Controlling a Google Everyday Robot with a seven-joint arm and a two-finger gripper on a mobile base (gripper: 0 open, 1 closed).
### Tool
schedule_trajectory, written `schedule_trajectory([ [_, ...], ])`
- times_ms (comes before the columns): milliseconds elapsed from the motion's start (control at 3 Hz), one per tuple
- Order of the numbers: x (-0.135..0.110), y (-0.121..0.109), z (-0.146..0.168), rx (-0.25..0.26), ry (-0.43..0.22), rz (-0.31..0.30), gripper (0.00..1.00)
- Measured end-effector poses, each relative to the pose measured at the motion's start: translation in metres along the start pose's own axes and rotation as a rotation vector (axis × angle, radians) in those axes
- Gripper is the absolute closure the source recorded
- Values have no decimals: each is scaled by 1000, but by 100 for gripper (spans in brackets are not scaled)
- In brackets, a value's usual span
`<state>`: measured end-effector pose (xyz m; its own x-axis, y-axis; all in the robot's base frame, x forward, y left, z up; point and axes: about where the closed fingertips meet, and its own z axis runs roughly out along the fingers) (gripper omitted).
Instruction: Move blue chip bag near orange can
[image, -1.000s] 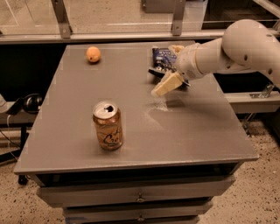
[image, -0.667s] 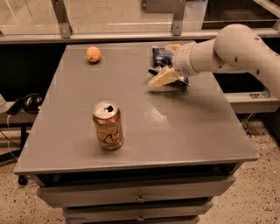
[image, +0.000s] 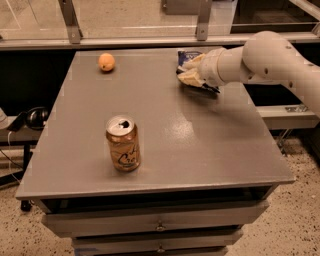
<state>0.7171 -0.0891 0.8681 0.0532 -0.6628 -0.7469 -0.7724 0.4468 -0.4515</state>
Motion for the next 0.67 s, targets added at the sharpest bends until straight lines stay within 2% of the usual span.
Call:
schedule_trajectory([
  [333,-9,-2,-21,-3,-1,-19,88],
  [667,-21,10,-50,-73,-27,-25,100],
])
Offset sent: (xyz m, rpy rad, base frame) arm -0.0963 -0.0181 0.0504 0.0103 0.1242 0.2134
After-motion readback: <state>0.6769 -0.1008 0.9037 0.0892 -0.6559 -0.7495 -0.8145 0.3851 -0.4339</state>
